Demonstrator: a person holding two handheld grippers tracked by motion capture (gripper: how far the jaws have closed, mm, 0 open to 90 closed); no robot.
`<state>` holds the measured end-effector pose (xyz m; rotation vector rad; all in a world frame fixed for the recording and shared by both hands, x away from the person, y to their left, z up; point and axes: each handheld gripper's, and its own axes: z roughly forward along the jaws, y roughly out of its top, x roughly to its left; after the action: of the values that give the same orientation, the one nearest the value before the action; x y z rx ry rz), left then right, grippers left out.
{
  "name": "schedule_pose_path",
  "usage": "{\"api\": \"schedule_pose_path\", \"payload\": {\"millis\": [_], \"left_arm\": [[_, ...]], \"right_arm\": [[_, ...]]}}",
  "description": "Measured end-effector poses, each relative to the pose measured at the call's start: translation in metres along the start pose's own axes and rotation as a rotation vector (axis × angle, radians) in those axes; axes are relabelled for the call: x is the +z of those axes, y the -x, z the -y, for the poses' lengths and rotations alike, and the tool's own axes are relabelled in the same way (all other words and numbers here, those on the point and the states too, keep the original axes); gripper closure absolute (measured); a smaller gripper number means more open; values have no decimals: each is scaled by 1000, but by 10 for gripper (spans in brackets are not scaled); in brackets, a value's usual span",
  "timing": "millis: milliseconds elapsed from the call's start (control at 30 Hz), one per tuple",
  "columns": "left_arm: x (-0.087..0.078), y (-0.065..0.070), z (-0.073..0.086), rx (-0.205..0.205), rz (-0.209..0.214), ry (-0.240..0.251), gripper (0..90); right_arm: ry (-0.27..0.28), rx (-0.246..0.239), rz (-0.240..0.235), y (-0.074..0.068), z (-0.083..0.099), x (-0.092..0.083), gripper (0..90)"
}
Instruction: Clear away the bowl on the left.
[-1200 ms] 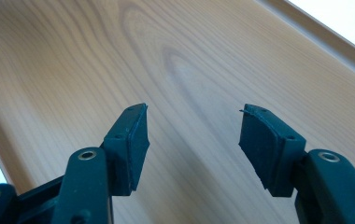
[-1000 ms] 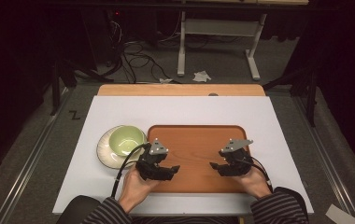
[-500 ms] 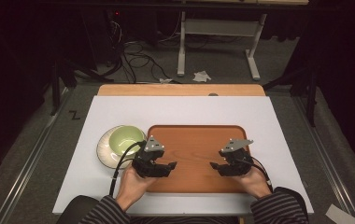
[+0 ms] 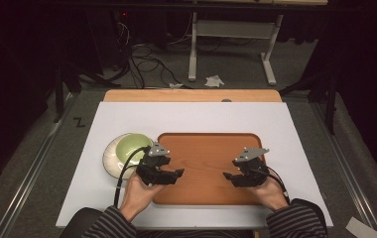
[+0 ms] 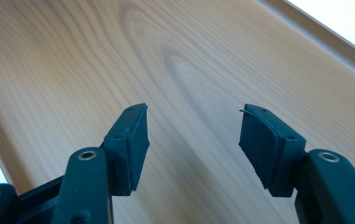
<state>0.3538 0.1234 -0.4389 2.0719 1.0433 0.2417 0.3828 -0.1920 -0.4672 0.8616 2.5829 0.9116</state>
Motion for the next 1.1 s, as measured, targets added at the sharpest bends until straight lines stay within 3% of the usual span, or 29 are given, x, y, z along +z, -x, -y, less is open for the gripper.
{"api": "schedule_pose_path", "payload": {"millis": [200, 567, 1100], "left_arm": [[-2, -8, 0, -16, -30, 5, 360], [-6, -14, 0, -30, -45, 20, 365], [-19, -27, -2, -48, -83, 49, 441]], "right_arm": [[4, 1, -4, 0, 0, 1, 437], [2, 4, -3, 0, 0, 1, 437], [1, 4, -8, 0, 0, 1, 437]]}}
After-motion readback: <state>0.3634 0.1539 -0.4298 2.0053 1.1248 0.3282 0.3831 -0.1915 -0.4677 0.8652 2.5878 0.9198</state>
